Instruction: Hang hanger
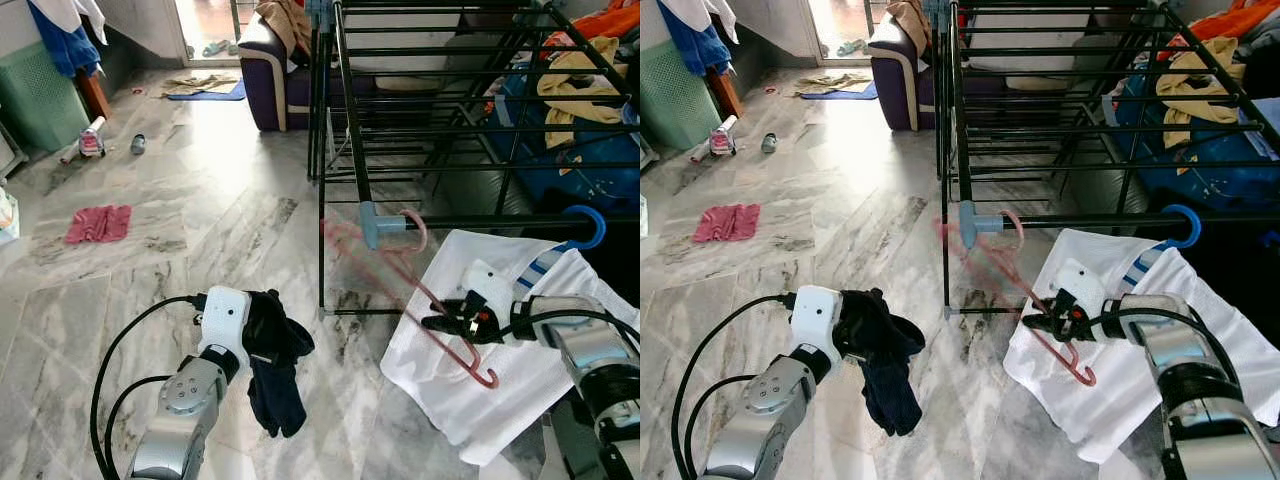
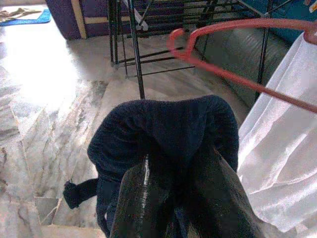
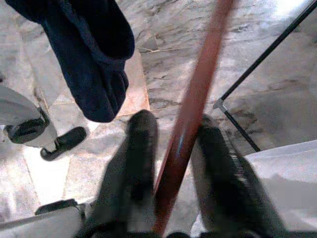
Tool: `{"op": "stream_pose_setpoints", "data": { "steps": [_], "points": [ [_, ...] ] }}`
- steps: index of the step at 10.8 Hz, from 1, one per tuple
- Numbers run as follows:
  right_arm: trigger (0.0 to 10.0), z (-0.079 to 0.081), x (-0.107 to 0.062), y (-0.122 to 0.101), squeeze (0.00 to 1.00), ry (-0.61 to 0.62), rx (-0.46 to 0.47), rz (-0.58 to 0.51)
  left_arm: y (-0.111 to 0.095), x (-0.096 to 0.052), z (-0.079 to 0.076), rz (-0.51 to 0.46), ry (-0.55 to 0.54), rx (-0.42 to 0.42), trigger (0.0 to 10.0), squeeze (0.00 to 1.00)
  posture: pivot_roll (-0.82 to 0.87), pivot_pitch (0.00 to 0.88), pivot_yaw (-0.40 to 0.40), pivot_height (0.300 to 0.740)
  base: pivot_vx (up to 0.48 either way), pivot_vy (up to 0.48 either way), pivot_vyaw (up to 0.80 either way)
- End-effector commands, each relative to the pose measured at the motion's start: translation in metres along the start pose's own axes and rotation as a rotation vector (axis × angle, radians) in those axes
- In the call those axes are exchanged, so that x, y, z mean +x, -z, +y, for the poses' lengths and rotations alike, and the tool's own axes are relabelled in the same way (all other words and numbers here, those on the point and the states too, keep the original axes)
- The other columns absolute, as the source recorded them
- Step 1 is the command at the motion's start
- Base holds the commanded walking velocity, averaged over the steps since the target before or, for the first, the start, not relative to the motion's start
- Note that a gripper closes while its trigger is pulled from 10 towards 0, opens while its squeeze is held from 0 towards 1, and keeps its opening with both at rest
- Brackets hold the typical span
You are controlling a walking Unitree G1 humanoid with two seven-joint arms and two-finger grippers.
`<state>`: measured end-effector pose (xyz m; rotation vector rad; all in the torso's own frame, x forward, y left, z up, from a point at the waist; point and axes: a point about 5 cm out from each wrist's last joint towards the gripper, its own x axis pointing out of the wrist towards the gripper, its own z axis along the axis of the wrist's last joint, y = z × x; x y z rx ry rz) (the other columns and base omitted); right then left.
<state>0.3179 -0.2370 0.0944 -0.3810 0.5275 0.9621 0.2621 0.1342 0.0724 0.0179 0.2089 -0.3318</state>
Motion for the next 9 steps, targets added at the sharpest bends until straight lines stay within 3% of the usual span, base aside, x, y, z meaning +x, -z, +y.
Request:
{"op": "stream_pose_setpoints", "data": {
  "steps": [1, 8, 9],
  "points": [
    [0.0, -0.0024, -0.0063, -0.0038, 0.00, 0.002, -0.009, -0.023, -0.0073, -0.0006, -0.0014, -0.028, 0.004, 0.016, 10.0, 0.00, 0.07, 0.060, -0.020, 0.740, 0.000, 0.000, 0.00],
    [0.0, -0.0011, -0.0141, -0.0064, 0.00, -0.006, 0.015, -0.047, -0.0072, 0.0018, -0.0009, -0.024, 0.008, 0.019, 10.0, 0.00, 0.07, 0.052, -0.021, 0.740, 0.000, 0.000, 0.00],
    [3.9, 0.0005, -0.0137, -0.0052, 0.00, -0.013, 0.029, -0.048, -0.0071, 0.0024, -0.0014, -0.021, 0.012, 0.021, 10.0, 0.00, 0.07, 0.052, -0.021, 0.740, 0.000, 0.000, 0.00]
  ]
}}
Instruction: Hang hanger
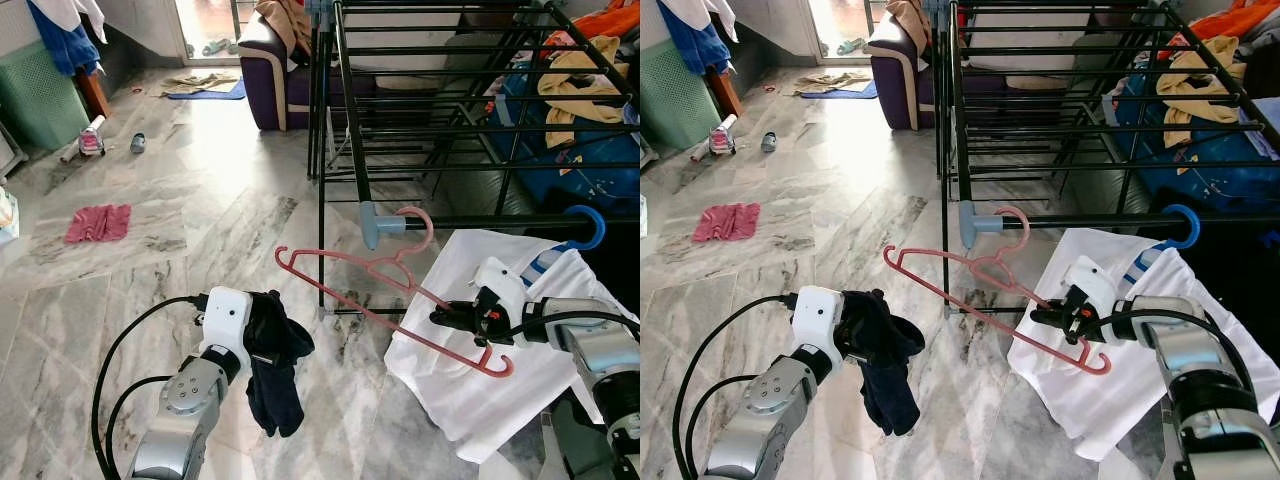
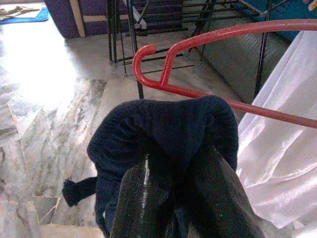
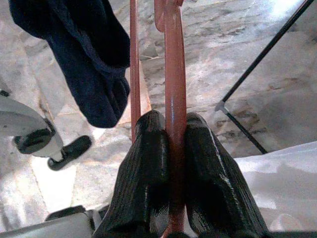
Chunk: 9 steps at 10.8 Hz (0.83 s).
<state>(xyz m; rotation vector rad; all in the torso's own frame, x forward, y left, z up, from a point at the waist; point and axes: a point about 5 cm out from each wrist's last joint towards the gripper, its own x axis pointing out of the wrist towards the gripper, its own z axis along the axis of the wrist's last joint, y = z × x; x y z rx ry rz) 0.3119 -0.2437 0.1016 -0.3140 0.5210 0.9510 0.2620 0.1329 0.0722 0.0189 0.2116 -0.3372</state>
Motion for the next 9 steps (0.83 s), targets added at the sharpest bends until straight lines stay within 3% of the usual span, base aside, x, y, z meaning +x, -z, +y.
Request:
{"op": "stream_pose_setpoints", "data": {
  "steps": [1, 2, 3, 4, 5, 6, 7, 8, 9],
  "points": [
    [9.2, 0.0029, -0.0018, -0.0035, 0.49, -0.045, -0.004, -0.018, -0.0072, 0.0021, -0.0001, -0.023, 0.006, 0.020, 10.0, 0.00, 0.07, 0.053, -0.021, 0.740, 0.000, 0.000, 0.00],
    [10.0, 0.0031, -0.0013, -0.0037, 1.00, -0.034, -0.007, -0.020, -0.0072, 0.0026, 0.0001, -0.022, 0.005, 0.021, 10.0, 0.00, 0.07, 0.051, -0.022, 0.740, 0.000, 0.000, 0.00],
    [10.0, 0.0025, -0.0014, -0.0040, 1.00, -0.027, -0.011, -0.019, -0.0069, 0.0028, 0.0000, -0.021, 0.006, 0.022, 10.0, 0.00, 0.07, 0.049, -0.022, 0.740, 0.000, 0.000, 0.00],
    [10.0, 0.0023, -0.0021, -0.0045, 0.20, -0.027, -0.013, -0.018, -0.0067, 0.0027, -0.0001, -0.021, 0.008, 0.024, 10.0, 0.00, 0.07, 0.049, -0.022, 0.740, 0.000, 0.000, 0.00],
    [10.0, 0.0027, -0.0026, -0.0051, 0.00, -0.030, -0.013, -0.018, -0.0064, 0.0029, -0.0001, -0.019, 0.008, 0.024, 10.0, 0.00, 0.07, 0.046, -0.024, 0.740, 0.000, 0.000, 0.00],
    [8.9, 0.0039, -0.0023, -0.0052, 0.00, -0.036, -0.010, -0.017, -0.0062, 0.0029, -0.0004, -0.018, 0.010, 0.025, 10.0, 0.00, 0.07, 0.045, -0.025, 0.740, 0.000, 0.000, 0.00],
    [5.1, 0.0055, -0.0020, -0.0042, 0.00, -0.044, -0.014, -0.010, -0.0061, 0.0029, -0.0009, -0.017, 0.011, 0.027, 10.0, 0.00, 0.07, 0.044, -0.029, 0.740, 0.000, 0.000, 0.00],
    [3.5, 0.0044, -0.0035, -0.0064, 0.00, -0.038, -0.012, -0.016, -0.0054, 0.0026, -0.0009, -0.014, 0.011, 0.027, 10.0, 0.00, 0.06, 0.043, -0.031, 0.740, 0.000, 0.000, 0.00],
    [0.7, 0.0032, -0.0054, -0.0064, 0.00, -0.028, -0.021, -0.005, -0.0051, 0.0026, -0.0010, -0.013, 0.012, 0.027, 10.0, 0.00, 0.06, 0.044, -0.033, 0.740, 0.000, 0.000, 0.00]
  ]
}}
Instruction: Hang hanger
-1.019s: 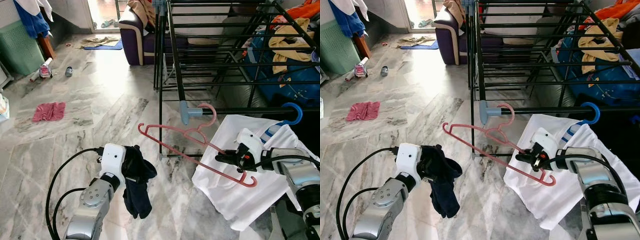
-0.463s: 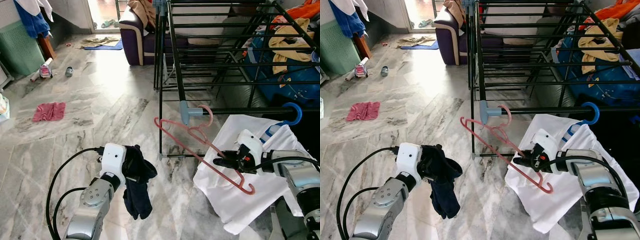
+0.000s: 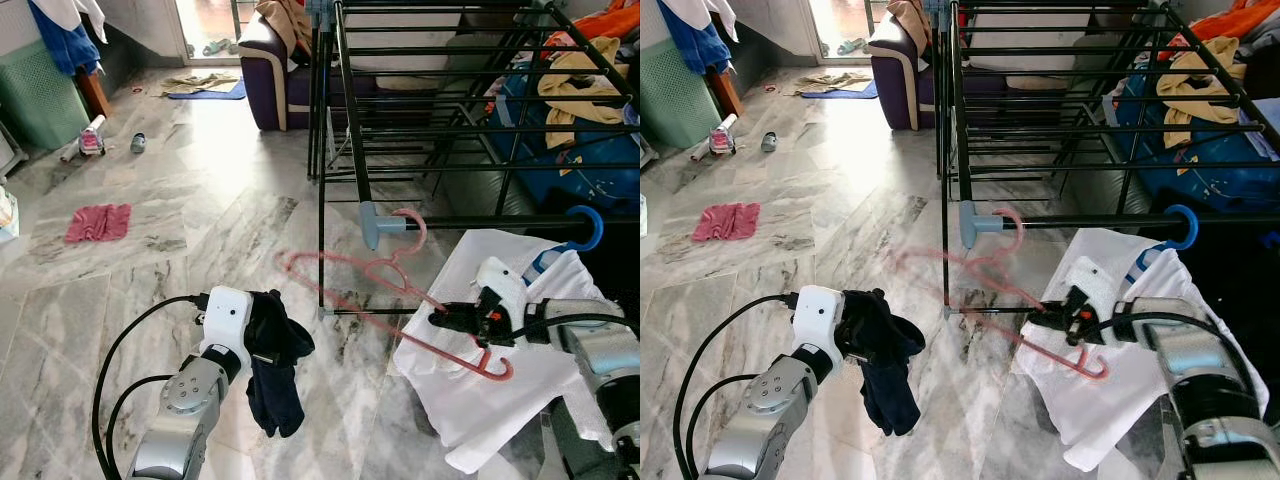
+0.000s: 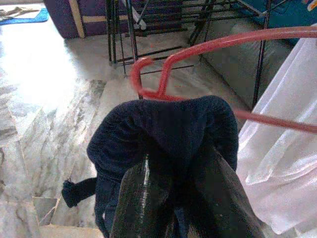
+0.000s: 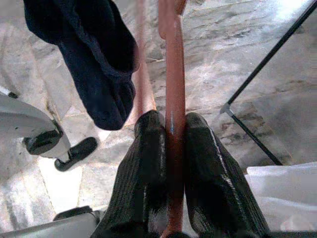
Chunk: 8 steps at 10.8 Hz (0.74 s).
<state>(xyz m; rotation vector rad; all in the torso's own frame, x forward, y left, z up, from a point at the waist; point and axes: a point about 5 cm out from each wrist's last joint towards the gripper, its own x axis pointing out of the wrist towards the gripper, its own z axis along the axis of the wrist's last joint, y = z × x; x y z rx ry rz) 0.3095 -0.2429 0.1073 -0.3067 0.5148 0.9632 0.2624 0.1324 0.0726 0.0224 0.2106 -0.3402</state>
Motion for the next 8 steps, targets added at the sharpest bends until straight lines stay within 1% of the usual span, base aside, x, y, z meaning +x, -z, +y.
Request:
{"op": "stream_pose_setpoints", "data": {
  "steps": [1, 4, 5, 6, 7, 8],
  "points": [
    [0.0, -0.0003, -0.0031, -0.0024, 0.00, -0.002, -0.020, 0.009, -0.0045, 0.0021, -0.0007, -0.012, 0.010, 0.023, 10.0, 0.00, 0.06, 0.045, -0.035, 0.740, 0.000, 0.000, 0.00],
    [0.0, 0.0037, -0.0072, -0.0003, 0.00, -0.009, -0.013, 0.006, -0.0029, 0.0012, -0.0024, -0.006, 0.011, 0.017, 10.0, 0.00, 0.05, 0.050, -0.034, 0.740, 0.000, 0.000, 0.00],
    [0.0, 0.0033, -0.0067, 0.0000, 0.00, 0.022, -0.005, -0.012, -0.0027, 0.0009, -0.0025, -0.006, 0.011, 0.015, 10.0, 0.00, 0.05, 0.052, -0.037, 0.740, 0.000, 0.000, 0.00],
    [0.0, -0.0033, -0.0053, -0.0030, 0.00, 0.163, 0.004, -0.076, -0.0026, 0.0004, -0.0019, -0.009, 0.006, 0.012, 10.0, 0.00, 0.05, 0.054, -0.042, 0.740, 0.000, 0.000, 0.00],
    [0.0, -0.0058, -0.0059, -0.0045, 0.00, 0.252, 0.014, -0.116, -0.0028, -0.0002, -0.0010, -0.013, -0.002, 0.010, 10.0, 0.00, 0.05, 0.055, -0.046, 0.740, 0.000, 0.000, 0.00],
    [0.0, -0.0051, -0.0092, -0.0040, 0.00, 0.420, 0.042, -0.189, -0.0026, -0.0016, 0.0007, -0.016, -0.020, 0.008, 10.0, 0.00, 0.05, 0.057, -0.052, 0.740, 0.000, 0.000, 0.00]
  ]
}}
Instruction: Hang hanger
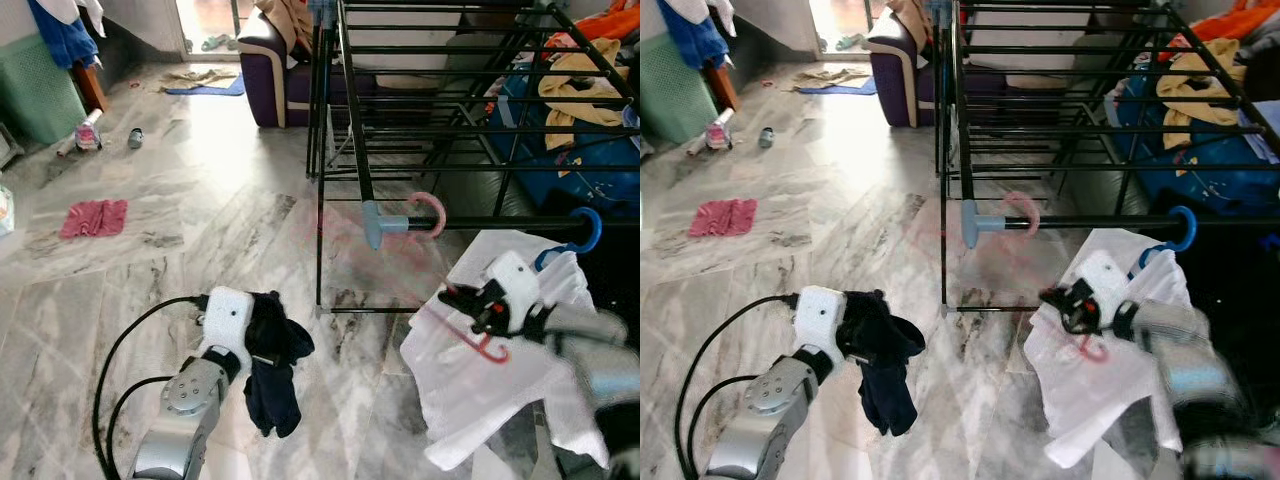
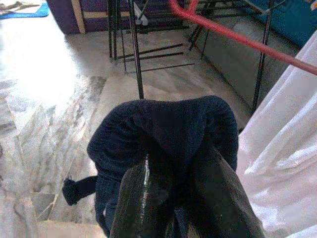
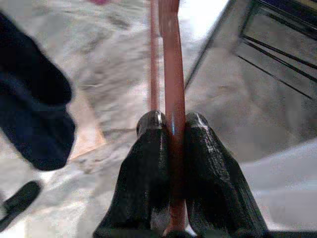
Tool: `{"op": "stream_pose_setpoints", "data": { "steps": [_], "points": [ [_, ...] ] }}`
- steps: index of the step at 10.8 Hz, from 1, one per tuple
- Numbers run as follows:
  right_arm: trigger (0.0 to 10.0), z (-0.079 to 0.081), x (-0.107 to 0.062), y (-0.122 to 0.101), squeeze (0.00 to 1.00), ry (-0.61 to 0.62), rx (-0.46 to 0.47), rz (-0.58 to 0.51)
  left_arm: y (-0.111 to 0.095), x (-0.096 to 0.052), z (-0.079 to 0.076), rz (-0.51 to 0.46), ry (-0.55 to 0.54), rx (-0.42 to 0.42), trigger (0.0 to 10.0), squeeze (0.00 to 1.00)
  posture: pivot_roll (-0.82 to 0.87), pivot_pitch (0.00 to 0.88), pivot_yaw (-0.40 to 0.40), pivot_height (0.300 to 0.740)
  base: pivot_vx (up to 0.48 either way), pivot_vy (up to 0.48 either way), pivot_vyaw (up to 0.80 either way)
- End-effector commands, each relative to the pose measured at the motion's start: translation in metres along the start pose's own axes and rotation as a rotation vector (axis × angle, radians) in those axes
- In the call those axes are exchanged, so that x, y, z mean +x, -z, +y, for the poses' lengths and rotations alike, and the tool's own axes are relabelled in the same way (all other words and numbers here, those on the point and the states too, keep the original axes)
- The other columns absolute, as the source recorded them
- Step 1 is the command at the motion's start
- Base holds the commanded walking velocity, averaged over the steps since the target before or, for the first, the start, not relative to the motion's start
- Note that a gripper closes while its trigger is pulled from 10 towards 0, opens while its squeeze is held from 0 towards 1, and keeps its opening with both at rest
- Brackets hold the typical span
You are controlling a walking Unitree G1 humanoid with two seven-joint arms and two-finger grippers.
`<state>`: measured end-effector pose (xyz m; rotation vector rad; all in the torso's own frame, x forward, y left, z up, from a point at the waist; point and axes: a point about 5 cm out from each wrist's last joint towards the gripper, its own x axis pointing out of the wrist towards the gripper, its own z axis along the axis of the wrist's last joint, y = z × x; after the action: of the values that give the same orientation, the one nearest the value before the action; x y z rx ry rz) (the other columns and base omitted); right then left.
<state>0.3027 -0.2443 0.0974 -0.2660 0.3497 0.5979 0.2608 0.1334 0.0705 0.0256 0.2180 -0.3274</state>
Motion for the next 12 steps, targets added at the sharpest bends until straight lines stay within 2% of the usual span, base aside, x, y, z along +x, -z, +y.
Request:
{"op": "stream_pose_setpoints", "data": {
  "steps": [1, 2, 4, 5, 7, 12],
  "points": [
    [0.0, -0.007, -0.008, -0.014, 0.00, 0.122, 0.003, -0.093, -0.004, -0.001, 0.001, -0.021, -0.010, 0.005, 10.0, 0.00, 0.05, 0.058, -0.052, 0.740, 0.000, 0.000, 0.00],
    [0.2, 0.004, -0.012, -0.010, 0.00, 0.263, 0.035, -0.136, -0.003, -0.002, 0.001, -0.016, -0.006, 0.004, 10.0, 0.00, 0.04, 0.059, -0.047, 0.740, 0.000, 0.000, 0.00],
    [0.0, 0.038, -0.013, -0.008, 0.00, 0.409, 0.045, -0.214, -0.002, 0.001, -0.001, -0.012, 0.022, 0.007, 10.0, 0.00, 0.02, 0.057, -0.031, 0.740, 0.000, 0.000, 0.00],
    [0.0, 0.049, -0.012, -0.008, 0.00, 0.466, 0.055, -0.231, -0.003, 0.002, -0.003, -0.013, 0.031, 0.008, 10.0, 0.00, 0.02, 0.058, -0.028, 0.740, 0.000, 0.000, 0.00],
    [0.0, 0.060, -0.009, -0.011, 0.00, 0.554, 0.088, -0.255, -0.003, 0.001, -0.004, -0.014, 0.043, 0.007, 10.0, 0.00, 0.03, 0.059, -0.026, 0.740, 0.000, 0.000, 0.00],
    [0.0, 0.079, 0.000, -0.009, 0.00, 0.532, 0.134, -0.216, -0.002, -0.002, -0.003, -0.005, 0.047, 0.011, 10.0, 0.00, 0.03, 0.060, -0.025, 0.740, 0.000, 0.000, 0.00]
  ]
}}
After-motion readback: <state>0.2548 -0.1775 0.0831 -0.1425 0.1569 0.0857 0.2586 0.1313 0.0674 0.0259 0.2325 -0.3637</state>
